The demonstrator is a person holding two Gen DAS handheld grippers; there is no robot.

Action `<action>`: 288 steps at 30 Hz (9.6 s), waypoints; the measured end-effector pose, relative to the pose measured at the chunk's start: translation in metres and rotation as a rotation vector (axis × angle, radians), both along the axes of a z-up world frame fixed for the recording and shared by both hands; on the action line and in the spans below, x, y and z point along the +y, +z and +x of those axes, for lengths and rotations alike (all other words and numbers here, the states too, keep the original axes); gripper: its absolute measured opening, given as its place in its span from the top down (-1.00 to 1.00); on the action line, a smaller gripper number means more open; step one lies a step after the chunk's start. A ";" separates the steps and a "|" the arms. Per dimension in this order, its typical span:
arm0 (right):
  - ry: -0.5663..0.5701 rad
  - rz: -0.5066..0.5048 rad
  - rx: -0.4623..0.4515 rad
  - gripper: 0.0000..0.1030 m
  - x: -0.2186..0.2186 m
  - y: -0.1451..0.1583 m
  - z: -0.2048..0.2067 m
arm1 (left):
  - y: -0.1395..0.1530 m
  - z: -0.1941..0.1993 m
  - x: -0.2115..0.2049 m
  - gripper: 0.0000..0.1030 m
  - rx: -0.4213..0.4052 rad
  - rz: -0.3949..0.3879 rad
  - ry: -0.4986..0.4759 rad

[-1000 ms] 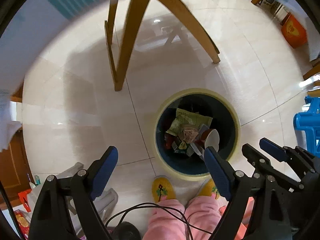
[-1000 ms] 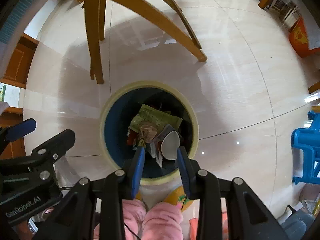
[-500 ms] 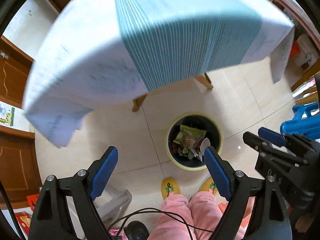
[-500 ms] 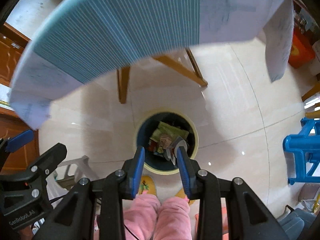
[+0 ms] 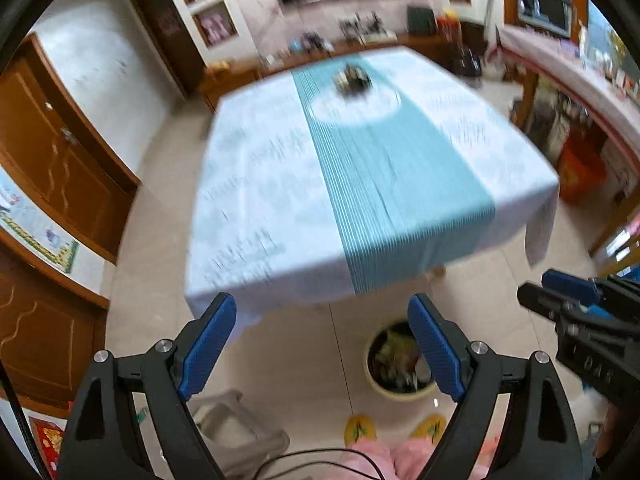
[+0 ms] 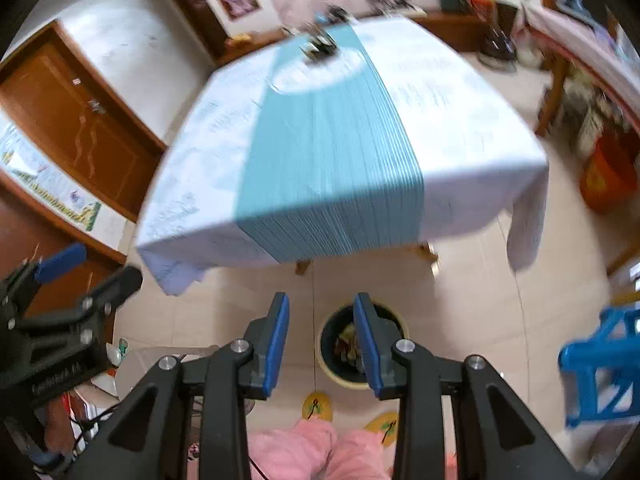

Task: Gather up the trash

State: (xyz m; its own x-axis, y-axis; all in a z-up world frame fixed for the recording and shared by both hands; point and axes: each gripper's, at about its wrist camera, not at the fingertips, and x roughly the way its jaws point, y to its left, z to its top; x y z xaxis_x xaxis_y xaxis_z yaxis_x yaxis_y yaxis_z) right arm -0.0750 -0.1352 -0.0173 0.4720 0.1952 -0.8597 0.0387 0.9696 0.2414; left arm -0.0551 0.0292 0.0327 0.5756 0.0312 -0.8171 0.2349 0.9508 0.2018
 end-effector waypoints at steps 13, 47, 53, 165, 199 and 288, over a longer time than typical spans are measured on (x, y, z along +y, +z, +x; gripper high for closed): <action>0.169 -0.090 -0.210 0.35 0.016 0.087 0.058 | 0.104 0.032 0.013 -0.68 -0.259 -0.029 0.091; -0.094 -0.129 -0.018 -0.17 -0.022 -0.020 0.508 | -0.028 0.548 -0.021 -0.57 0.173 -0.142 -0.216; -0.091 -0.138 0.061 -0.29 -0.023 -0.064 0.544 | -0.058 0.581 -0.032 -0.57 0.215 -0.169 -0.231; -0.038 0.127 0.340 0.17 -0.005 -0.278 0.006 | -0.322 0.025 -0.022 0.57 0.632 -0.118 -0.048; -0.125 0.009 0.356 -0.41 -0.021 -0.369 0.024 | -0.396 0.049 -0.023 -0.61 0.540 -0.165 0.058; 0.046 -0.108 -0.177 -0.41 -0.016 0.096 0.026 | 0.042 0.018 -0.019 -0.61 -0.029 -0.200 0.200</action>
